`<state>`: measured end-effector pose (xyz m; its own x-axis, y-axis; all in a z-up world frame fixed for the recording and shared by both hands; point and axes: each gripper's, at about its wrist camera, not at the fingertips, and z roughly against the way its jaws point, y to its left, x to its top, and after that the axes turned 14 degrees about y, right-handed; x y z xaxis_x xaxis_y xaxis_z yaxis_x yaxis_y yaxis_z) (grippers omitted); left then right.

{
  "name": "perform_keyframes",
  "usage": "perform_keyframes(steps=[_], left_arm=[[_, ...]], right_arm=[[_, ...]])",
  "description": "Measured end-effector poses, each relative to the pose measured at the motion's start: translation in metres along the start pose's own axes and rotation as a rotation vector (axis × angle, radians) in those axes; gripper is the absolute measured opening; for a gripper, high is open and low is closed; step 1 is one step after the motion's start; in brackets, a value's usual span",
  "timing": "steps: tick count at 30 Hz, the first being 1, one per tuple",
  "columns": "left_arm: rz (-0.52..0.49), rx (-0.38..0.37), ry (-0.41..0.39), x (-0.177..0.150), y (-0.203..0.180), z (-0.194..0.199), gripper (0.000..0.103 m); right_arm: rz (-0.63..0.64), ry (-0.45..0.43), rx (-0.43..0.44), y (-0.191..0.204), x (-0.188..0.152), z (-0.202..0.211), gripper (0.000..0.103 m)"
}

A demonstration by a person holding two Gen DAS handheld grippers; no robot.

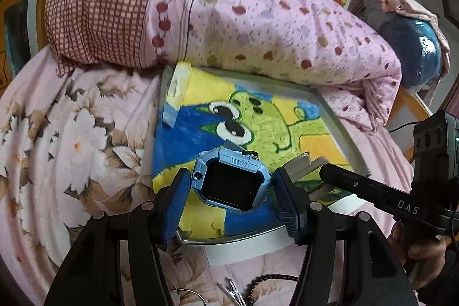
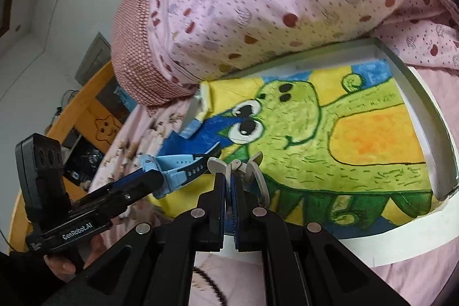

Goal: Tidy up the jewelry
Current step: 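Carry both watches over the grey tray with both tools, then open both tools to drop the watches onto the frog drawing in the tray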

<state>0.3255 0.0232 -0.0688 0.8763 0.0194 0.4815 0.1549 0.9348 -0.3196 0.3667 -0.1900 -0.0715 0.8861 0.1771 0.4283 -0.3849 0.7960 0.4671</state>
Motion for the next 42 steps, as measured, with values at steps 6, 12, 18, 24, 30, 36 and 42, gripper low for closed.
perform_keyframes(steps=[6,12,18,24,30,36,42], left_arm=[[-0.015,0.029,0.06,-0.006,0.0,-0.013,0.054],[0.003,0.032,0.087,-0.011,-0.001,-0.01,0.054],[0.011,0.047,-0.005,-0.017,-0.013,0.024,0.072],[0.013,0.098,-0.075,-0.027,-0.034,0.059,0.084],[0.035,0.133,-0.184,-0.048,-0.052,0.1,0.101],[0.009,0.179,-0.265,-0.071,-0.071,0.135,0.101],[-0.014,0.206,-0.317,-0.104,-0.088,0.162,0.101]], right_arm=[[0.036,0.002,-0.087,-0.004,-0.008,0.002,0.011],[0.022,-0.028,-0.117,-0.013,-0.019,0.021,0.037],[0.004,-0.097,-0.143,-0.014,-0.034,0.055,0.058],[0.01,-0.18,-0.149,-0.002,-0.051,0.093,0.075],[0.083,-0.276,-0.196,0.025,-0.078,0.134,0.093],[0.184,-0.384,-0.284,0.056,-0.115,0.167,0.103],[0.244,-0.428,-0.328,0.072,-0.154,0.186,0.103]])
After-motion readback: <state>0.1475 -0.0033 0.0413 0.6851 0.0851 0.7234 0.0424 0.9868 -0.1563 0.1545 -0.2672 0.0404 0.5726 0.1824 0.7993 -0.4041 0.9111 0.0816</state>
